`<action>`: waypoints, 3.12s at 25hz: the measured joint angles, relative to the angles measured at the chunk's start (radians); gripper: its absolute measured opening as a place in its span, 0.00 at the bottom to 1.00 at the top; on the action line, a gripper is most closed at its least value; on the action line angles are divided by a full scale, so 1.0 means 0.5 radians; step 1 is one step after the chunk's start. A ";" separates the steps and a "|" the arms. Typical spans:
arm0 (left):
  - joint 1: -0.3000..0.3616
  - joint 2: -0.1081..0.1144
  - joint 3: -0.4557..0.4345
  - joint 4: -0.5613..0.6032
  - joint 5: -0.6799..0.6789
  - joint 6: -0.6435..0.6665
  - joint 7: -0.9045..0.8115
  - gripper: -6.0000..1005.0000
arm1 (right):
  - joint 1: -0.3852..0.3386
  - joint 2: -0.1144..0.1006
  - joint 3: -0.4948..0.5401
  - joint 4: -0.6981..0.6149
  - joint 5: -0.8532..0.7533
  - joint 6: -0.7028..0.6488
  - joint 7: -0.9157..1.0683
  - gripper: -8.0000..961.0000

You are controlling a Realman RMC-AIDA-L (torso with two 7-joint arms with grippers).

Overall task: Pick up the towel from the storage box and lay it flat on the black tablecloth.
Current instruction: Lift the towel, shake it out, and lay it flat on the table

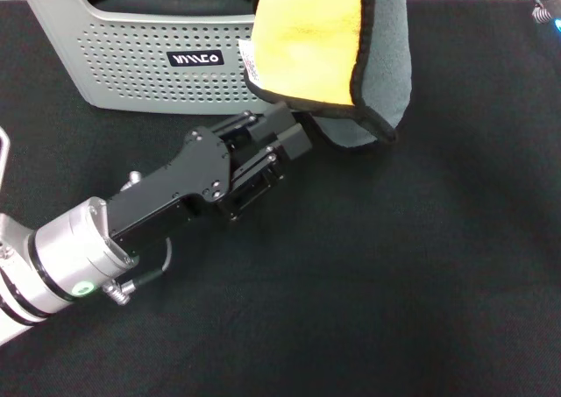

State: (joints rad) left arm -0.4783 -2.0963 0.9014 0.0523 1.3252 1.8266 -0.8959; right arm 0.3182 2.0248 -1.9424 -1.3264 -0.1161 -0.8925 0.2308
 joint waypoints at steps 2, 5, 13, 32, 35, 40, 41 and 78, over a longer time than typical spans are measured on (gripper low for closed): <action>-0.004 -0.003 0.001 0.033 0.046 -0.003 -0.162 0.39 | 0.001 0.000 0.000 0.004 0.002 -0.007 -0.037 0.04; -0.013 -0.007 0.003 0.036 0.089 -0.004 -0.339 0.39 | 0.011 0.001 0.001 0.014 0.007 -0.017 -0.077 0.04; -0.069 -0.022 0.032 -0.078 0.108 -0.026 -0.503 0.39 | 0.138 0.005 0.011 0.148 0.098 -0.137 -0.105 0.04; -0.238 -0.023 -0.040 -0.217 0.086 -0.096 -0.539 0.38 | 0.200 0.006 -0.023 0.193 0.121 -0.168 -0.109 0.05; -0.246 -0.023 -0.042 -0.224 0.090 -0.068 -0.540 0.38 | 0.203 0.006 -0.023 0.209 0.122 -0.168 -0.109 0.05; -0.246 -0.023 -0.042 -0.234 0.094 -0.020 -0.540 0.38 | 0.221 0.006 -0.023 0.235 0.122 -0.168 -0.109 0.05; -0.246 -0.023 -0.042 -0.234 0.094 -0.018 -0.540 0.38 | 0.230 0.006 -0.022 0.242 0.122 -0.166 -0.109 0.05; -0.274 -0.008 -0.028 -0.163 0.114 0.068 -0.545 0.05 | 0.197 0.005 -0.004 0.341 0.146 -0.197 -0.133 0.06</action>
State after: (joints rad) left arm -0.6151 -2.1005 0.8873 -0.0294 1.3822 1.8609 -1.1687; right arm 0.4166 2.0275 -1.9443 -1.1560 -0.0430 -0.9910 0.1645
